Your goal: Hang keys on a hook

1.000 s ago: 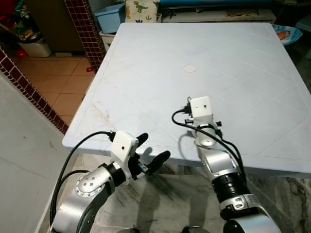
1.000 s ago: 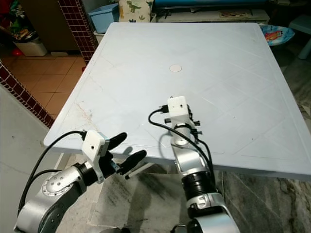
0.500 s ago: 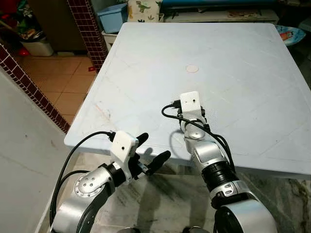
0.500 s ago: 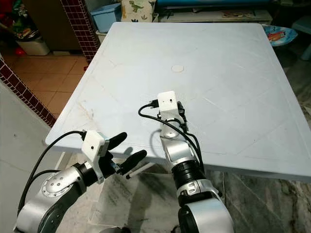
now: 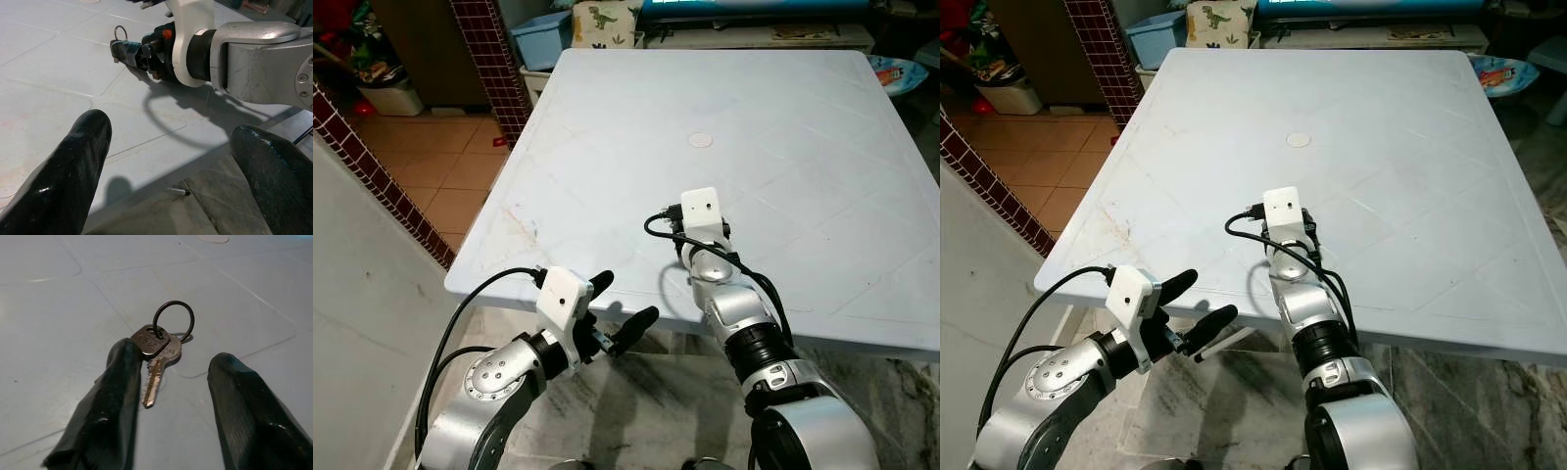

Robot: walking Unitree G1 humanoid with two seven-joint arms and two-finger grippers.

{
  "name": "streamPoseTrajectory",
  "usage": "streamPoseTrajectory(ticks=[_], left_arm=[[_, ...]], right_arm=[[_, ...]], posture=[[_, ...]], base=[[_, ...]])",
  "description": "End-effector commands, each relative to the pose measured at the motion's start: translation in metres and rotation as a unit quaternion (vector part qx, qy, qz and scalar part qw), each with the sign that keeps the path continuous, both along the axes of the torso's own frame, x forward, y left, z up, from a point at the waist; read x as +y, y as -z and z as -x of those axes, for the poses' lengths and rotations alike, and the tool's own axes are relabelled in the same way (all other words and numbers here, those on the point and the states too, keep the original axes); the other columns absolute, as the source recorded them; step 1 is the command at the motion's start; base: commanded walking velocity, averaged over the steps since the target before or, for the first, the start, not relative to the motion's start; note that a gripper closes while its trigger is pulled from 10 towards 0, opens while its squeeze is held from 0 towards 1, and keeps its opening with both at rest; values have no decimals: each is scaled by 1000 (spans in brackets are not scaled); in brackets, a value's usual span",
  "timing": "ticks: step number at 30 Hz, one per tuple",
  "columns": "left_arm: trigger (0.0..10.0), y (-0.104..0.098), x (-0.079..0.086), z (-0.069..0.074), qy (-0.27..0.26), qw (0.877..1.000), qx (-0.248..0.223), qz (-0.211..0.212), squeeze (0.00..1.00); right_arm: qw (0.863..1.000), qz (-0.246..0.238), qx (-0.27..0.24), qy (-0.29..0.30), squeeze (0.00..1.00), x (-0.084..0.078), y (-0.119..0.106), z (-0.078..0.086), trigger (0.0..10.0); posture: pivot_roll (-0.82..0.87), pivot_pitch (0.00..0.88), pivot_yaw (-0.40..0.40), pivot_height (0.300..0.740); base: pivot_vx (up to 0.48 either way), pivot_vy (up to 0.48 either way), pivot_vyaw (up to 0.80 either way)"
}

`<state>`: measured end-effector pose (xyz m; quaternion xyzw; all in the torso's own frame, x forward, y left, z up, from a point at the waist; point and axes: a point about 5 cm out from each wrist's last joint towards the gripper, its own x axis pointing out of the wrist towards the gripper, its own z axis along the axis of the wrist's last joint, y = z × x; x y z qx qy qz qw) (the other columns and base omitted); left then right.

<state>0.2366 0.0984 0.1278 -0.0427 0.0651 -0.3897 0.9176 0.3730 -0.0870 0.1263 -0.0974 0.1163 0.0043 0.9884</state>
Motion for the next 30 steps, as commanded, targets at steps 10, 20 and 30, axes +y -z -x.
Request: streamPoseTrajectory(ticks=[10, 20, 30], left_arm=[[10000, -1, -1, 1, 6, 1000, 0, -3, 0], [10000, -1, -1, 1, 9, 1000, 1, -4, 0], [10000, 0, -1, 0, 11, 1000, 1, -4, 0]], right_arm=[[993, -25, 109, -22, 0, -1, 49, 33, 0], [993, -24, 113, -38, 0, -11, 47, 48, 0], [992, -4, 104, -66, 0, -20, 33, 71, 0]], posture=[[68, 135, 77, 740], [61, 134, 80, 740], [53, 132, 83, 740]], base=[[0, 0, 0], [0, 0, 0], [0, 0, 0]])
